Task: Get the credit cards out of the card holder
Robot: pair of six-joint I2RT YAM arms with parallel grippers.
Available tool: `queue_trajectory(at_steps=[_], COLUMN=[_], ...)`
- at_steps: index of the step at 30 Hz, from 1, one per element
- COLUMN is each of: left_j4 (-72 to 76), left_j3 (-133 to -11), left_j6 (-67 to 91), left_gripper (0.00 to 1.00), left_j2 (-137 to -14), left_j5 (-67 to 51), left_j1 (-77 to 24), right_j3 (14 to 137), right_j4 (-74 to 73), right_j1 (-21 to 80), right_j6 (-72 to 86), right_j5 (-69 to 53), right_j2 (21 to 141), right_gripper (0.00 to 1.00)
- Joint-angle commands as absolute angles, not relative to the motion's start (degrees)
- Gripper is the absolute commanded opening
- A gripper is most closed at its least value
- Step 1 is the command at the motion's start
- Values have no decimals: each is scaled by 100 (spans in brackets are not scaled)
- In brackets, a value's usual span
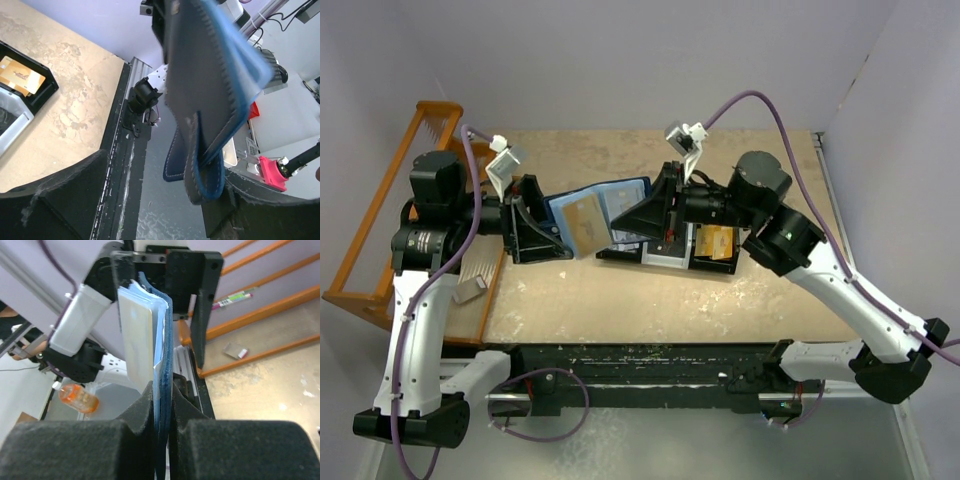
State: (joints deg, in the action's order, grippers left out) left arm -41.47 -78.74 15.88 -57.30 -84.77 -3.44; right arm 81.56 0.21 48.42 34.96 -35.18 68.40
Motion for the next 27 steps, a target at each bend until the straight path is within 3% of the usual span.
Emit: queue_trajectory(at_steps=[1, 3, 8, 13, 22, 27], left_j4=[-4097, -4062, -3825, -3976, -2415, -2432], left_j3=[-8226, -8274, -8124, -8024, -7397, -7348], left_j6=[1401, 1396, 1556, 1459, 2967, 2993], left_gripper=[75, 84, 85, 75, 68, 57], left_j2=[-5719, -5655, -5627, -5826, -5776, -5814], left_j5=[-8581, -8619, -8315, -7634, -7963, -8015], left_j1=[-343, -344, -348, -343, -344, -345], right_j3=[8781, 8902, 9162, 9107, 8928, 8876], right_j4=[-1339, -1657, -2009, -1791, -1517, -1257], right_j1=[4860, 4860, 4860, 4874, 4936, 4975], right_j6=[2872, 2692, 2466, 2554, 2739, 2887], right_j5=[-3084, -2842, -2542, -2816, -3047, -3333], right_j2=[7050, 7022, 7012, 6982, 6925, 6850], right_gripper=[0, 0, 0, 0, 0, 0])
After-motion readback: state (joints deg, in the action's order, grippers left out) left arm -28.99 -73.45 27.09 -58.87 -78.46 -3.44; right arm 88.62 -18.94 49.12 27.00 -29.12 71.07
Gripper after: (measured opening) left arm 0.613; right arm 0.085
